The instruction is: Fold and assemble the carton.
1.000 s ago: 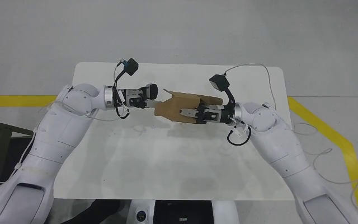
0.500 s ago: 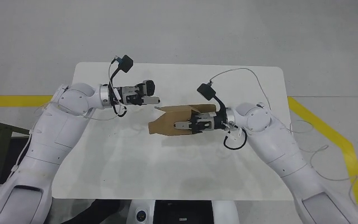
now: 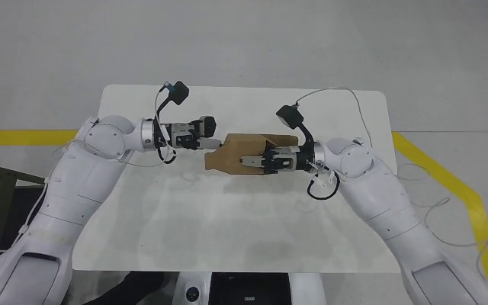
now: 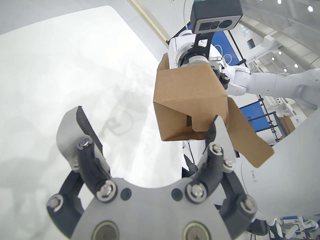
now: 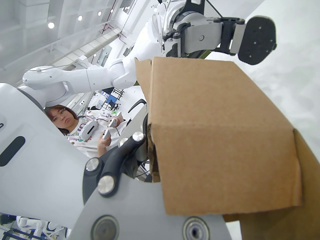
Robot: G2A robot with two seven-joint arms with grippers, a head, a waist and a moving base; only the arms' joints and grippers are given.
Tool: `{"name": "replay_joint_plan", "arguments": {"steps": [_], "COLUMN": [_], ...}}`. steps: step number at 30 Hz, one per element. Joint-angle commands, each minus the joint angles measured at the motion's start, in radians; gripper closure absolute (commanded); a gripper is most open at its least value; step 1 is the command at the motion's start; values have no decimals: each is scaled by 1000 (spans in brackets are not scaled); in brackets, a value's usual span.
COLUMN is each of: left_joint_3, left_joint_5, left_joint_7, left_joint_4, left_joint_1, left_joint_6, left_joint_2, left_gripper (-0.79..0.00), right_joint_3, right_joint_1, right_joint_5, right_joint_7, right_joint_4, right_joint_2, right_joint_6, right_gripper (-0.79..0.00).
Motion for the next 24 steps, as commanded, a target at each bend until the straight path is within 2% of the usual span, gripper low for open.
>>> {"name": "replay_joint_plan", "arguments": {"steps": [1, 24], "left_joint_3": [4, 18], "left_joint_5": [-2, -14], "left_joint_7": [-2, -16], "left_joint_4": [0, 6], "left_joint_1": [-2, -16], "left_joint_6": [0, -2], "left_joint_2": [-1, -10], "left_gripper": [-785, -785], "right_joint_3": [-1, -19], "right_joint_1": [-1, 4], "right_joint_5": [1, 3], "right_joint_7": [0, 10], "right_joint_4": [-6, -17], "right_joint_2": [-1, -11], "right_joint_6": [1, 3], "right_gripper": [0, 0]}}
